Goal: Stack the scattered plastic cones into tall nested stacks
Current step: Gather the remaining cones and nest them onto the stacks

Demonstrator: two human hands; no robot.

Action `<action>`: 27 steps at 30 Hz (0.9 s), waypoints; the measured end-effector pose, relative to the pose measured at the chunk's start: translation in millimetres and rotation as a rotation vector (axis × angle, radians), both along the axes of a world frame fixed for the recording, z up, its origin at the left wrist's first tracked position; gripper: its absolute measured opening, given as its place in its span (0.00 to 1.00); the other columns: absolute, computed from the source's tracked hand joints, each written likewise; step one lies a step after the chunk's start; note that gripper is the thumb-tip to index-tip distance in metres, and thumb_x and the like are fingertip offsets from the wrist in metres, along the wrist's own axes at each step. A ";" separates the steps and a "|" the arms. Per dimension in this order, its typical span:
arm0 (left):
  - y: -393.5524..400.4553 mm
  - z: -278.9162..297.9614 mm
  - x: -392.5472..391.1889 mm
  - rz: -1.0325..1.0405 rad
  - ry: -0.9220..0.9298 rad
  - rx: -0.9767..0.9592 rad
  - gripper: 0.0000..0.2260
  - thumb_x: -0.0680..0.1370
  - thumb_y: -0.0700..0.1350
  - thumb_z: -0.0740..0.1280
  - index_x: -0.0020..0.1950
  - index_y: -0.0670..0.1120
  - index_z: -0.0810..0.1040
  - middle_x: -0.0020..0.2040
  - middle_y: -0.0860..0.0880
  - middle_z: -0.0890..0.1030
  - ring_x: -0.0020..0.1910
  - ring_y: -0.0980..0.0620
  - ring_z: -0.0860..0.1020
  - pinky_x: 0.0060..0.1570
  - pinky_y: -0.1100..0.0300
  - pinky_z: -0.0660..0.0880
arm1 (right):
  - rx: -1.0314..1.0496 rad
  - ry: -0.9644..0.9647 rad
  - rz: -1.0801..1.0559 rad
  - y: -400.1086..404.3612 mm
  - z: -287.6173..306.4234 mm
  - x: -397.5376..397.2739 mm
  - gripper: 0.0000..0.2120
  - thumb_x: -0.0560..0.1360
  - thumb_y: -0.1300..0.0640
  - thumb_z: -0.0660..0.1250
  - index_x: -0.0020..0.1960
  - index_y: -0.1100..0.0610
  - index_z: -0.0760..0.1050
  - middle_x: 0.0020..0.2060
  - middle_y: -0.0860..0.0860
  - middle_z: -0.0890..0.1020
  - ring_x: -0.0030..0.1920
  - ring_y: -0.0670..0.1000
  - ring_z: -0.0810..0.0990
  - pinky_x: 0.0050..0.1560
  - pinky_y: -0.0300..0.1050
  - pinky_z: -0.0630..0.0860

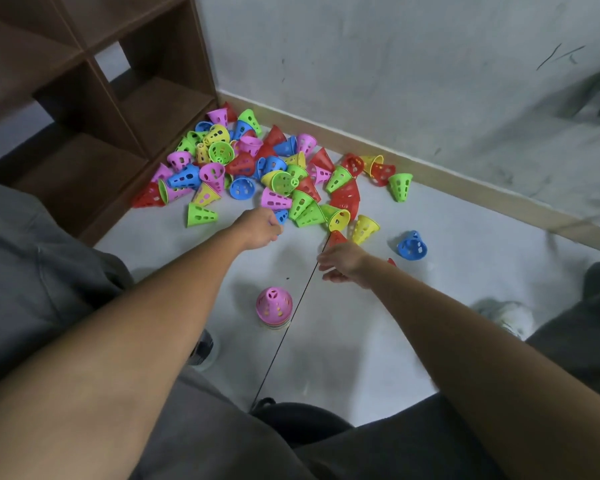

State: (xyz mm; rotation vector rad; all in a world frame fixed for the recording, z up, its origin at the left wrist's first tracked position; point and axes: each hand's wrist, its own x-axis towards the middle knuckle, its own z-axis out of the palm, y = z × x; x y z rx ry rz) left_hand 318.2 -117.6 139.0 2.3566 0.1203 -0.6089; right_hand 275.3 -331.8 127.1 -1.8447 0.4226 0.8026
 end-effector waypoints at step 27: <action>-24.1 -98.4 82.1 0.213 0.162 -0.122 0.26 0.80 0.46 0.66 0.77 0.47 0.64 0.71 0.42 0.68 0.65 0.41 0.73 0.63 0.48 0.75 | 0.034 0.104 -0.229 -37.3 -78.5 62.6 0.34 0.77 0.59 0.70 0.77 0.48 0.58 0.61 0.53 0.73 0.60 0.60 0.76 0.54 0.55 0.78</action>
